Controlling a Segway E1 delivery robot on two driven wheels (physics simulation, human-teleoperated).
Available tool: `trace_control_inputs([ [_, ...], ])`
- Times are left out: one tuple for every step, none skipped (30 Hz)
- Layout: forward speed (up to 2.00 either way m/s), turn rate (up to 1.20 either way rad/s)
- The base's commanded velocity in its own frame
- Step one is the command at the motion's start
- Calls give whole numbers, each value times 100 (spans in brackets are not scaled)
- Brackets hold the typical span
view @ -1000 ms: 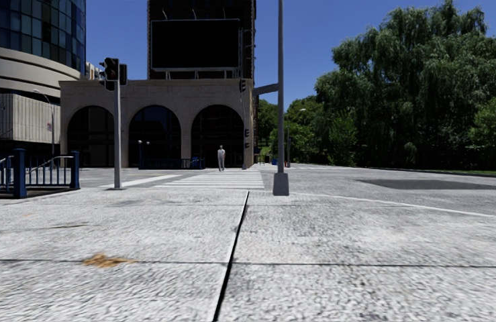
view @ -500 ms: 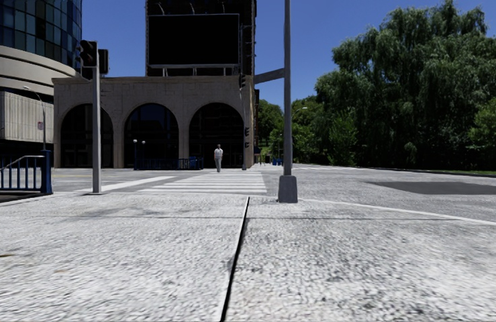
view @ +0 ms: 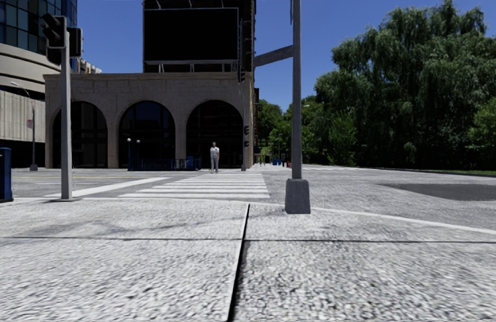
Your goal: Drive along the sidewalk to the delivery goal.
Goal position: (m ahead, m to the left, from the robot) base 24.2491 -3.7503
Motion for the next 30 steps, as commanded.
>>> trace_control_inputs([
  [200,0],
  [200,0],
  [200,0],
  [200,0],
  [200,0],
  [200,0],
  [200,0],
  [200,0],
  [200,0],
  [200,0],
  [200,0],
  [200,0],
  [200,0],
  [200,0],
  [200,0],
  [200,0],
  [200,0],
  [200,0],
  [200,0],
  [200,0],
  [200,0],
  [200,0],
  [200,0],
  [200,0],
  [200,0],
  [200,0],
  [200,0],
  [200,0],
  [200,0],
  [200,0],
])
